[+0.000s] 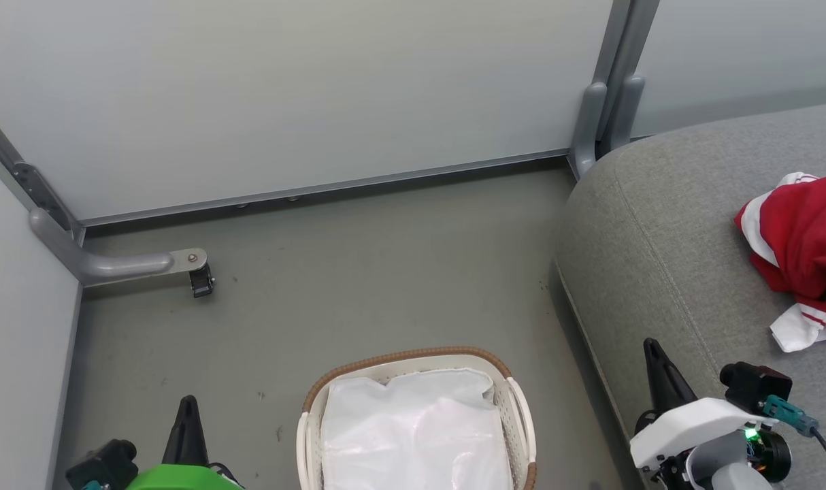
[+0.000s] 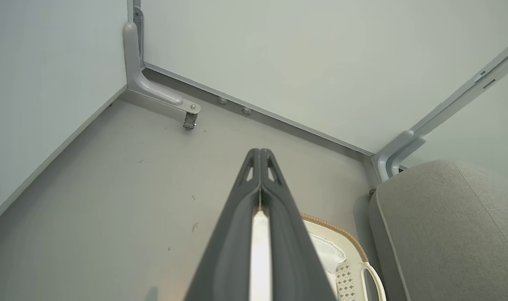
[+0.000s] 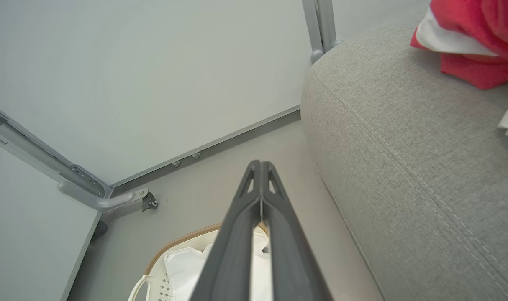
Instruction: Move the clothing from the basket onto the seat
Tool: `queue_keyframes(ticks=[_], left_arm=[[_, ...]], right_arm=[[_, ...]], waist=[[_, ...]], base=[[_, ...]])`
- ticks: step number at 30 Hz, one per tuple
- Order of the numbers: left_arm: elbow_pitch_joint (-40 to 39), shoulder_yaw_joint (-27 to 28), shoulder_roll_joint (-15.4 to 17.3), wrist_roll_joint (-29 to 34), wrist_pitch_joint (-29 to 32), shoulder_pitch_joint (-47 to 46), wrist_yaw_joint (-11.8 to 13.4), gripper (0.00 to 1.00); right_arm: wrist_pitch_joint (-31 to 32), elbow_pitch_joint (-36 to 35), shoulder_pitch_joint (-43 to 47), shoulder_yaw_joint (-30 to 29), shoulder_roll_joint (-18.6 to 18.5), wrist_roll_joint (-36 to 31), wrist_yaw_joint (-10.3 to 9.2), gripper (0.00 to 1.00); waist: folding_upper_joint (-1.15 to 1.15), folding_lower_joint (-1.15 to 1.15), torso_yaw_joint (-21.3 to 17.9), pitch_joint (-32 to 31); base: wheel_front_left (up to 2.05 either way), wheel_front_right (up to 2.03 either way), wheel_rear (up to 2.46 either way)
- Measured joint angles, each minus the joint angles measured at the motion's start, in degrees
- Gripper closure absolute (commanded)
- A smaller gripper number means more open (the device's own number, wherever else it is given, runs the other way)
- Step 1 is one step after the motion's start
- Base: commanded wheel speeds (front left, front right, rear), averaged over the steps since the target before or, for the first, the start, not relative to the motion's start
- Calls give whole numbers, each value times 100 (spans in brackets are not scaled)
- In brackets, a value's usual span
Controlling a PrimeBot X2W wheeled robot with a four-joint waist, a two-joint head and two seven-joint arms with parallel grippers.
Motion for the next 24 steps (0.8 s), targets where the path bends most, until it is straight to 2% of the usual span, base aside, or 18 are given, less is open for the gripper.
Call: queue_keyframes(ticks=[24], left_arm=[[-254, 194, 1, -1906, 537, -157, -94, 100]], right_arm=[[542, -269, 0, -267, -4, 2013, -1, 100]], waist=[[0, 0, 20, -22]], base=[[0, 0, 0]])
